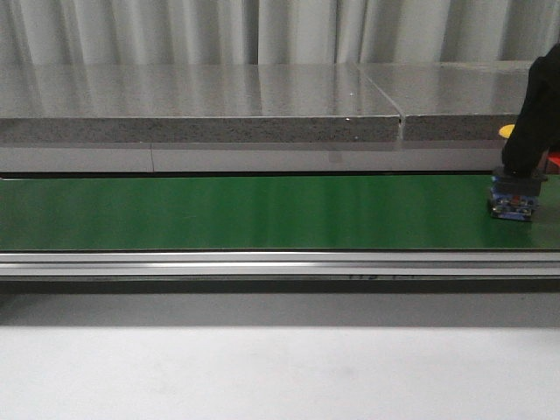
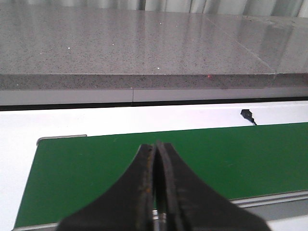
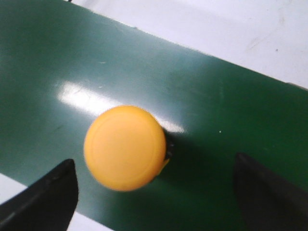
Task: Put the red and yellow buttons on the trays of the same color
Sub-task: 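Grasp the yellow button at the belt end with the right gripper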
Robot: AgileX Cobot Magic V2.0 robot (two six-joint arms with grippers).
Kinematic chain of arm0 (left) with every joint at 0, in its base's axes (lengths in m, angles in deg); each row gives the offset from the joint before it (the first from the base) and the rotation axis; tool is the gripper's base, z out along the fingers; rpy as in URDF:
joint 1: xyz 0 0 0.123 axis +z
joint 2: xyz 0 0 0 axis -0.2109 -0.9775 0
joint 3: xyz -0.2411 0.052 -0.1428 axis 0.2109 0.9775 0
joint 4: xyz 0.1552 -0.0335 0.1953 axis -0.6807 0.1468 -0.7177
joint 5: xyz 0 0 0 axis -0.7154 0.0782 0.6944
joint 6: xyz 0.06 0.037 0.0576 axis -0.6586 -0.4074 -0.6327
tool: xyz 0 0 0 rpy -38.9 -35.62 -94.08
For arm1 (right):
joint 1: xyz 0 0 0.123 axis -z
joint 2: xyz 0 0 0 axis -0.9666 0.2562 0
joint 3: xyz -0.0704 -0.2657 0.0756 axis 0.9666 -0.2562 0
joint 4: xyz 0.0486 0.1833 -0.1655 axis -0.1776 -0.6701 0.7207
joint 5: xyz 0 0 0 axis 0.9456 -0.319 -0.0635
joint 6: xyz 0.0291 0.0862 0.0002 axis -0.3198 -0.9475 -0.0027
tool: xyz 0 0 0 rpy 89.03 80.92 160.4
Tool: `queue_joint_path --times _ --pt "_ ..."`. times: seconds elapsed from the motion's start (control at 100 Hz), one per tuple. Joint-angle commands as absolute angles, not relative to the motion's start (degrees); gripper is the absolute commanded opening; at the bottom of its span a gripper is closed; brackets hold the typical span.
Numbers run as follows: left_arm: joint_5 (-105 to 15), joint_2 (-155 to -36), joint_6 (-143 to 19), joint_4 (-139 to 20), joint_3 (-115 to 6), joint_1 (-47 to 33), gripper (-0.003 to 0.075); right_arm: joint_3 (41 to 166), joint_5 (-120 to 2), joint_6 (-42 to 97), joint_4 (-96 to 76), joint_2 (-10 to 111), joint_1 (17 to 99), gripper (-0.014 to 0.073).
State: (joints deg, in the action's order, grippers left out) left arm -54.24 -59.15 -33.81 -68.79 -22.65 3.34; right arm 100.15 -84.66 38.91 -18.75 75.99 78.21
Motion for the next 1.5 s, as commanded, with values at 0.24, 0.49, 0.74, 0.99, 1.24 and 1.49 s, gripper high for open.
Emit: queue_joint_path --times 0.24,0.49,0.74,0.99,1.24,1.49 --pt "-50.2 -59.6 -33.8 -67.8 -24.2 2.8 -0.0019 103.2 -79.2 39.5 -20.3 78.9 78.1 0.0644" --pt "-50.2 -59.6 -33.8 -67.8 -24.2 2.8 -0.0019 103.3 -80.3 39.0 -20.3 79.3 78.1 0.0311" --pt "-50.2 -59.6 -33.8 -67.8 -24.2 2.8 -0.0019 105.2 -84.6 35.1 -20.3 78.9 78.2 0.0122" --pt "-50.2 -59.6 -33.8 -67.8 -24.2 2.8 -0.0019 108.1 -88.4 29.8 -17.8 73.5 83.0 0.0122" --pt "-50.2 -59.6 -33.8 -67.8 -24.2 2.8 -0.0019 108.2 -92.7 21.1 -8.9 66.1 96.7 0.0122" --pt "-50.2 -59.6 -33.8 -67.8 -24.2 2.8 -0.0019 108.2 -92.7 15.1 -5.4 63.8 113.1 0.0122"
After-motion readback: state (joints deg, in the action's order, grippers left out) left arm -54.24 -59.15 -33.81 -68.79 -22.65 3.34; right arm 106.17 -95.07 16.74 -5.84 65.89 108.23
